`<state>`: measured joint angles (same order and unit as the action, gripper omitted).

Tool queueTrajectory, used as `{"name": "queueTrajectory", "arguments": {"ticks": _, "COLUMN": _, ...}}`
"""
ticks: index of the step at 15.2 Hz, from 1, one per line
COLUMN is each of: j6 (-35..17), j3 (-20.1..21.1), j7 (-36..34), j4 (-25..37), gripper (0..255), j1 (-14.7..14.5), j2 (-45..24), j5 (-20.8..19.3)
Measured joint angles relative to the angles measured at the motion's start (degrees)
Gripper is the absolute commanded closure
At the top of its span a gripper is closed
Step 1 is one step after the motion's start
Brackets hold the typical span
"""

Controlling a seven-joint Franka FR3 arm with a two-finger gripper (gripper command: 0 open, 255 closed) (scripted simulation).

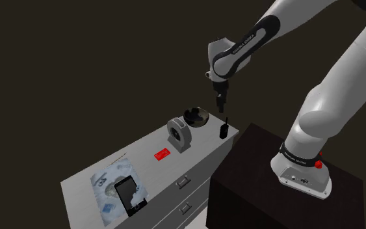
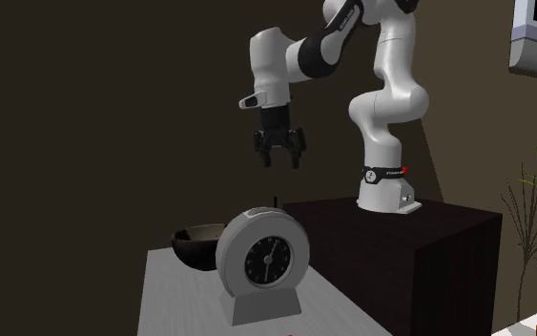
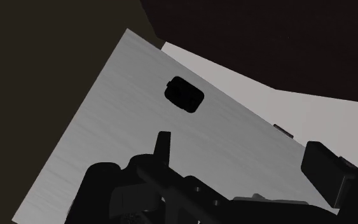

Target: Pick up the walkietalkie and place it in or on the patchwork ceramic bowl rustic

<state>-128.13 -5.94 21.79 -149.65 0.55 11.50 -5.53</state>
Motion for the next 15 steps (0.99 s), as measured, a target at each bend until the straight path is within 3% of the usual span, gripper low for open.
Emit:
{"name": "queueTrajectory", "arguments": {"ticks": 9, "j6": -14.0, "j3": -1.4, "j7": 2.7, "j4": 1.9, "gripper": 0, "j1": 1.1, "j2": -20.9, "j5": -5.1}}
{"name": "queueTrajectory", "arguments": {"ticks": 15, "j6": -18.4, "j3": -1.8, "j7": 2.7, "j4": 2.1, "gripper": 0, "j1": 1.5, "j2": -26.1, "j5": -6.3}}
